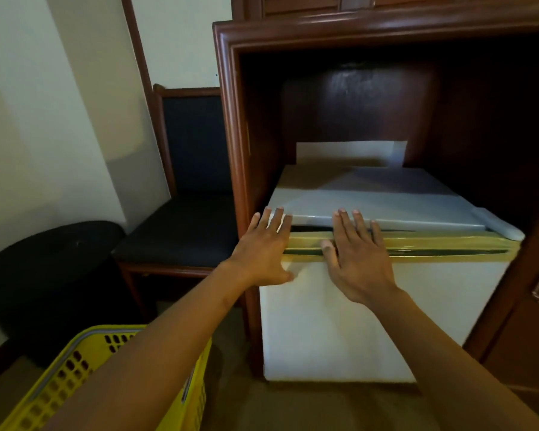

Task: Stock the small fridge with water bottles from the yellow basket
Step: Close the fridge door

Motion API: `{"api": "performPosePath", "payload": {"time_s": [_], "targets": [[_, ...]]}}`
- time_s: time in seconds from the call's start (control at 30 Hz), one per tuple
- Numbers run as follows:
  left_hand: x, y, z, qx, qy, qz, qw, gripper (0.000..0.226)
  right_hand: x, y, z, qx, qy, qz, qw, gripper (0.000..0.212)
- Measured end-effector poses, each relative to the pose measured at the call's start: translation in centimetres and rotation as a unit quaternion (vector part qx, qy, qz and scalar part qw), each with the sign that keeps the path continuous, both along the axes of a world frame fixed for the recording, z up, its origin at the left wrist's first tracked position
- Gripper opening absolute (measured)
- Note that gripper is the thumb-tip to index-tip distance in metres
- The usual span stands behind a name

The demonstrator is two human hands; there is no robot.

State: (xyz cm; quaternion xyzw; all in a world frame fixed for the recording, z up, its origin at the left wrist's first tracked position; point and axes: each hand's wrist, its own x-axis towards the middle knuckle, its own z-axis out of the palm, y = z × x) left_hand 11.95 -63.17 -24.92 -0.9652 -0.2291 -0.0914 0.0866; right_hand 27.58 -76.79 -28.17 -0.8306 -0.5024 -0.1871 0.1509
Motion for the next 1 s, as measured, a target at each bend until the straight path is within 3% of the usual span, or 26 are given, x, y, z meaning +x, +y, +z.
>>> {"api": "performPosePath", "payload": {"time_s": [0.17,0.27,0.53,1.0], "targets": [[1.8,2.7,-0.5,-0.003,0.0,-0.009,1.0,0.127,1.0,1.2,0.3,-0.055,-0.014,-0.012,0.998,0.115],[2.3,3.5,-0.8,0.005,0.006,-0.016,1.0,0.13,1.5,1.6,0.4,-0.068,-0.025,-0.009,0.997,0.123],[3.7,5.1,-0.7,0.029,0.001,-0.031,0.999,0.127,2.5,3.0,0.1,-0.059,-0.04,-0.019,0.997,0.107],[4.7,6.4,-0.9,0.018,0.011,-0.035,0.999,0.122,2.9,3.8,-0.2,-0.053,-0.056,-0.03,0.997,0.104]]}}
